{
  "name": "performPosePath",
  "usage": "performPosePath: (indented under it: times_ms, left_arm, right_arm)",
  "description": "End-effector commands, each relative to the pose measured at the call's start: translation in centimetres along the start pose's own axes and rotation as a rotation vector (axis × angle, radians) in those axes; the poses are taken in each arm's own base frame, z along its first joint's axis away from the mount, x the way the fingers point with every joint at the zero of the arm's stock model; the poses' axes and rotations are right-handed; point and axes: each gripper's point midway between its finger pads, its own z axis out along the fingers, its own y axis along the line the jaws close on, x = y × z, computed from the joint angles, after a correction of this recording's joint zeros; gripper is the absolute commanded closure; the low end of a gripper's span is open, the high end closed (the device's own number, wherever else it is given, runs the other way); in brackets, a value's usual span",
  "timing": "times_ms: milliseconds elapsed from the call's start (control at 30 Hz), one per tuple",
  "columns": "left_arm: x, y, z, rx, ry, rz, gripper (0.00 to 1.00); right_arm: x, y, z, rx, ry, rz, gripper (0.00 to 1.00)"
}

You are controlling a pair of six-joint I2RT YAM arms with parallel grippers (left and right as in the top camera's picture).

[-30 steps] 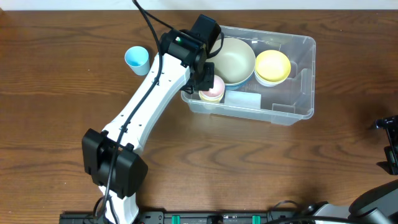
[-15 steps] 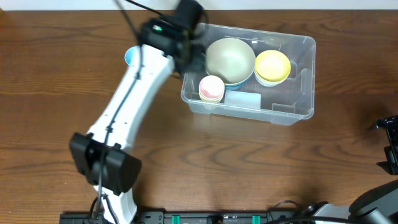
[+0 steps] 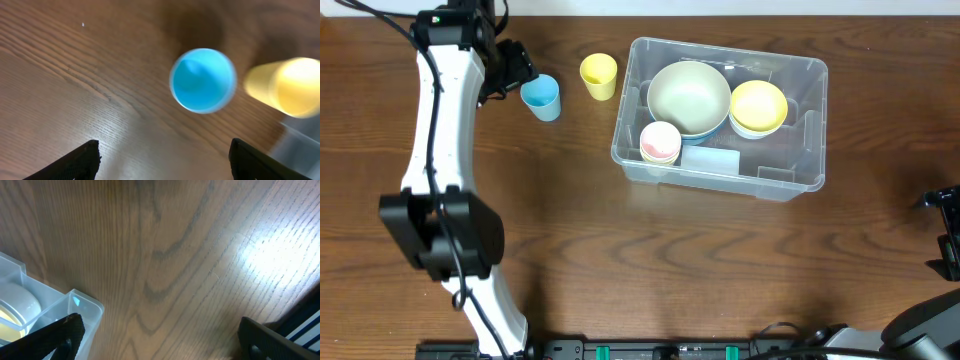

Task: Pack container
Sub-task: 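Open the left gripper and move it to the blue cup, then grip the blue cup with the left gripper and lift it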

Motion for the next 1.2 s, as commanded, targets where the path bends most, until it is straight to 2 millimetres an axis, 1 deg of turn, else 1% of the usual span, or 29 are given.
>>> performPosePath:
  times_ms: [0,133,300,667,700,733,800,833,933,967,1067,1133,1167]
  left_arm:
    - [0.1,0.6,2.8,-0.014,0.058,-0.017,0.17]
    - [0.4,0.8,5.4,-0.033,0.096,-0.015,0.17]
    - [0.9,0.3,7.7,-0.012,0.138,0.005,0.17]
    - [2.7,0.8,12.0,-0.047,0.232,0.021,0.18]
    - [2.9,0.9,12.1,-0.050,0.238,0.022,0.23]
    - [2.9,0.9,12.1,-0.050,0.239,0.021,0.32]
    - [2.9,0.9,12.1,-0.050,0.239,0.021,0.56]
    - [2.9,0.9,12.1,-0.050,0.239,0.021,0.65]
    - [3.1,1.0,12.0,-0.054,0.248,0.021,0.88]
    - [3.2,1.0,12.0,-0.056,0.251,0.021,0.94]
    - [3.2,1.1,11.4,-0.056,0.251,0.021,0.94]
    - [2.8,1.0,10.4,-0.048,0.232,0.020,0.94]
    - [2.4,0.8,9.5,-0.038,0.213,0.020,0.94]
  right_arm:
    - [0.0,0.1,-0.5,-0.011,-0.014,0.014,0.01]
    - [0.0,0.1,-0.5,-0.011,-0.014,0.014,0.01]
    - [0.0,0.1,-0.5,-0.011,-0.014,0.014,0.01]
    - [0.0,0.1,-0.5,-0.011,-0.014,0.014,0.01]
    - [0.0,0.1,-0.5,-0.011,-0.014,0.014,0.01]
    - [0.0,0.1,-0.5,-0.011,-0.014,0.014,0.01]
    - [0.0,0.1,-0.5,-0.011,-0.014,0.014,0.01]
    - [0.0,0.1,-0.5,-0.011,-0.014,0.014,0.01]
    - [0.0,0.1,-0.5,-0.011,-0.014,0.014,0.01]
    - [0.0,0.1,-0.5,-0.011,-0.014,0.014,0.01]
    - [0.0,0.1,-0.5,-0.011,-0.014,0.014,0.01]
    - [0.0,0.1,-0.5,-0.011,-0.014,0.014,0.01]
    - [0.0,0.1,-0.5,-0.011,-0.014,0.014,0.01]
